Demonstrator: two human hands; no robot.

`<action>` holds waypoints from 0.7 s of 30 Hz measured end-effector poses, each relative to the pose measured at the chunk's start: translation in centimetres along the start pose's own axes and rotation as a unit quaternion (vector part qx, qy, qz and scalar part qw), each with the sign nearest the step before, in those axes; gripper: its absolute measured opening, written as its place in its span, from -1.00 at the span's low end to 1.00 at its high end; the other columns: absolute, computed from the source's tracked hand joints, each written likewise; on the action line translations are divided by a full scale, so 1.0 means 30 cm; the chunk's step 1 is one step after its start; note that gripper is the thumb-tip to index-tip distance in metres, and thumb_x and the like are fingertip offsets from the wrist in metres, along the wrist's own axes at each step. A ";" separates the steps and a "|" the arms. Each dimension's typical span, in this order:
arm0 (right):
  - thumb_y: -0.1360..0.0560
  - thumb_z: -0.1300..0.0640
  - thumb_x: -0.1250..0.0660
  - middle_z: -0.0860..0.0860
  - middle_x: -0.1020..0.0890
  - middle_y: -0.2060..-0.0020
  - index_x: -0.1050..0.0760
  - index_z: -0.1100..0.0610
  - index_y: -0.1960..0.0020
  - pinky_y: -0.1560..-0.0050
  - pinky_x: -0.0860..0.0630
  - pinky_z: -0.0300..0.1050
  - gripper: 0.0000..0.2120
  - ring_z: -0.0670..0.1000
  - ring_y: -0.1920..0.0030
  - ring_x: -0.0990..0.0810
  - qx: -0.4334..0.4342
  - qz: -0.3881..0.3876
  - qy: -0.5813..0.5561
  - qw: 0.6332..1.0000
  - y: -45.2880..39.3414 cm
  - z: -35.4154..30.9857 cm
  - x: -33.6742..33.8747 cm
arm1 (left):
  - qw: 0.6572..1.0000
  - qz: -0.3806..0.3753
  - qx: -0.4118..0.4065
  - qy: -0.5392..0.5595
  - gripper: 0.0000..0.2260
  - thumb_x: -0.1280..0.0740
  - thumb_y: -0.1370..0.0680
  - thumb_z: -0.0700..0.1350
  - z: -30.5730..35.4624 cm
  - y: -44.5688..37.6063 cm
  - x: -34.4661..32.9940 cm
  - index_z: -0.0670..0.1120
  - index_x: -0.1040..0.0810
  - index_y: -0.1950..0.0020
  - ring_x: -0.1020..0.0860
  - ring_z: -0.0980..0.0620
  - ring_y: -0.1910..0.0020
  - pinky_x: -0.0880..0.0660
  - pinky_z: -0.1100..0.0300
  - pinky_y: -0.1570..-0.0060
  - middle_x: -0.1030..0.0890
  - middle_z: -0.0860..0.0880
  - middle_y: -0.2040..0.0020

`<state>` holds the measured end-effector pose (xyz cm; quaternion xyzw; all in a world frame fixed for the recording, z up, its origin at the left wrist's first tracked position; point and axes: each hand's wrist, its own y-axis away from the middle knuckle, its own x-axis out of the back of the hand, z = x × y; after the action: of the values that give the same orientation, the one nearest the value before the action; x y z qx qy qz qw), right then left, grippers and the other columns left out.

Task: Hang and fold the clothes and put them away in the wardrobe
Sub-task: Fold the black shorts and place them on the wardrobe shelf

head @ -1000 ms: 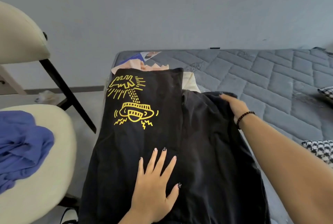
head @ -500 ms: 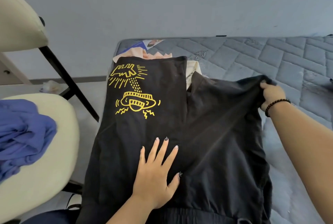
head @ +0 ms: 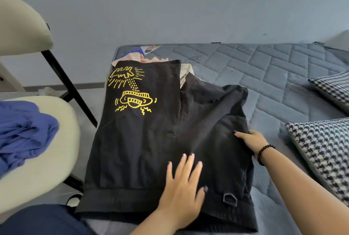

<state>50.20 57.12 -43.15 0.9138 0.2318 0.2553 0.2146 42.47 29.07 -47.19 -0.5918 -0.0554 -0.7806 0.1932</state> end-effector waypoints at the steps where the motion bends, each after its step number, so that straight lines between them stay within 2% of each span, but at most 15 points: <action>1: -0.43 0.09 -0.46 0.15 -0.66 0.05 -0.57 0.22 -0.08 -0.12 -0.56 0.09 -0.70 0.17 0.03 -0.63 -0.007 0.004 -0.002 1.000 0.006 0.013 0.006 | 0.999 -0.010 -0.034 0.008 -0.38 -0.17 -0.48 0.25 0.050 0.009 -0.006 -0.05 -0.35 -0.46 -0.25 -0.11 -0.49 -0.13 -0.19 -0.29 -0.34 -0.10 -0.49; 3: -0.43 0.11 -0.47 0.16 -0.67 0.05 -0.60 0.24 -0.07 -0.14 -0.55 0.10 -0.72 0.18 0.02 -0.64 -0.016 0.006 -0.011 1.000 0.020 0.030 0.012 | 0.994 -0.044 -0.098 -0.011 -0.33 -0.15 -0.41 0.33 0.147 0.017 -0.031 0.00 -0.38 -0.43 -0.31 -0.10 -0.46 -0.10 -0.22 -0.30 -0.42 -0.06 -0.43; 5: -0.43 0.13 -0.46 0.16 -0.67 0.05 -0.60 0.24 -0.03 -0.15 -0.55 0.09 -0.75 0.18 0.01 -0.63 -0.016 0.000 -0.026 1.000 0.028 0.034 0.018 | 0.989 -0.065 -0.129 -0.046 -0.38 -0.11 -0.40 0.33 0.226 0.010 -0.064 0.03 -0.44 -0.35 -0.41 -0.04 -0.37 -0.11 -0.23 -0.36 -0.55 0.00 -0.29; 7: -0.45 0.16 -0.44 0.16 -0.66 0.04 -0.58 0.21 0.02 -0.14 -0.55 0.07 -0.84 0.17 0.00 -0.62 -0.018 -0.007 -0.039 0.999 0.039 0.026 0.023 | 0.985 -0.108 -0.116 -0.061 -0.25 -0.20 -0.27 0.44 0.279 -0.007 -0.083 0.01 -0.47 -0.31 -0.51 -0.02 -0.28 -0.32 -0.29 -0.27 -0.60 0.01 -0.21; 9: -0.46 0.21 -0.42 0.17 -0.65 0.04 -0.57 0.19 0.07 -0.11 -0.55 0.05 -0.92 0.18 0.00 -0.62 -0.020 -0.016 -0.055 0.998 0.043 0.017 0.032 | 0.986 -0.132 -0.091 -0.049 -0.12 -0.33 -0.14 0.47 0.309 -0.015 -0.092 -0.04 -0.48 -0.31 -0.57 -0.05 -0.20 -0.51 -0.24 -0.11 -0.62 -0.01 -0.17; 11: -0.45 0.24 -0.41 0.19 -0.65 0.02 -0.57 0.20 0.06 -0.13 -0.55 0.08 -0.92 0.18 0.00 -0.63 -0.020 -0.021 -0.068 0.997 0.040 0.007 0.039 | 0.987 -0.109 -0.106 -0.047 -0.21 -0.38 -0.20 0.37 0.318 -0.020 -0.078 -0.07 -0.48 -0.30 -0.61 -0.06 -0.12 -0.58 -0.14 -0.03 -0.64 -0.02 -0.11; 13: -0.45 0.22 -0.41 0.20 -0.66 0.03 -0.56 0.20 0.05 -0.12 -0.55 0.10 -0.90 0.19 0.01 -0.63 -0.025 -0.028 -0.083 0.996 0.034 -0.011 0.040 | 0.987 -0.084 -0.128 -0.040 -0.41 -0.31 -0.31 0.20 0.316 -0.033 -0.071 -0.07 -0.50 -0.25 -0.66 0.00 0.06 -0.63 0.06 0.12 -0.66 0.02 0.05; 15: -0.46 0.16 -0.41 0.17 -0.65 0.05 -0.55 0.21 0.06 -0.11 -0.55 0.09 -0.87 0.18 0.01 -0.62 -0.039 -0.020 -0.101 0.994 0.018 -0.028 0.036 | 0.993 -0.084 -0.076 0.043 -0.60 -0.19 -0.34 0.02 0.308 -0.048 -0.036 -0.03 -0.50 -0.14 -0.59 0.10 0.38 -0.50 0.28 0.44 -0.60 0.10 0.32; 16: -0.46 0.12 -0.42 0.17 -0.65 0.04 -0.54 0.22 0.04 -0.13 -0.54 0.09 -0.82 0.18 -0.01 -0.61 -0.050 -0.015 -0.107 0.993 0.010 -0.039 0.030 | 0.992 -0.061 -0.043 0.098 -0.66 -0.15 -0.36 -0.04 0.295 -0.053 0.003 -0.01 -0.47 -0.11 -0.54 0.09 0.48 -0.39 0.29 0.54 -0.55 0.10 0.39; 17: -0.46 0.09 -0.42 0.17 -0.63 0.01 -0.53 0.24 -0.02 -0.16 -0.53 0.10 -0.76 0.19 -0.03 -0.60 -0.061 -0.009 -0.109 0.992 0.002 -0.050 0.024 | 0.987 -0.021 0.006 0.161 -0.71 -0.13 -0.41 -0.08 0.274 -0.056 0.045 -0.01 -0.44 -0.11 -0.54 0.05 0.47 -0.36 0.25 0.53 -0.56 0.07 0.38; 19: -0.46 0.05 -0.42 0.18 -0.61 -0.09 -0.49 0.27 -0.19 -0.20 -0.51 0.10 -0.59 0.20 -0.08 -0.59 -0.073 0.010 -0.087 0.993 -0.010 -0.076 0.007 | 0.960 0.017 0.114 0.254 -0.78 -0.12 -0.56 -0.08 0.233 -0.052 0.119 0.04 -0.38 -0.18 -0.58 -0.02 0.24 -0.40 0.15 0.31 -0.61 0.04 0.18; 21: -0.48 0.08 -0.39 0.17 -0.58 -0.14 -0.44 0.30 -0.28 -0.21 -0.49 0.07 -0.55 0.21 -0.14 -0.56 -0.061 0.040 -0.052 0.996 -0.010 -0.133 -0.008 | 0.908 0.065 0.161 0.381 -0.86 -0.16 -0.60 -0.10 0.187 -0.034 0.179 0.10 -0.39 -0.12 -0.54 0.10 0.25 -0.42 0.20 0.26 -0.59 0.09 0.20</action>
<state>47.66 58.31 -40.30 0.9195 0.1677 0.2298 0.2712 45.97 30.50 -40.32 -0.2125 -0.0638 -0.9131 0.3421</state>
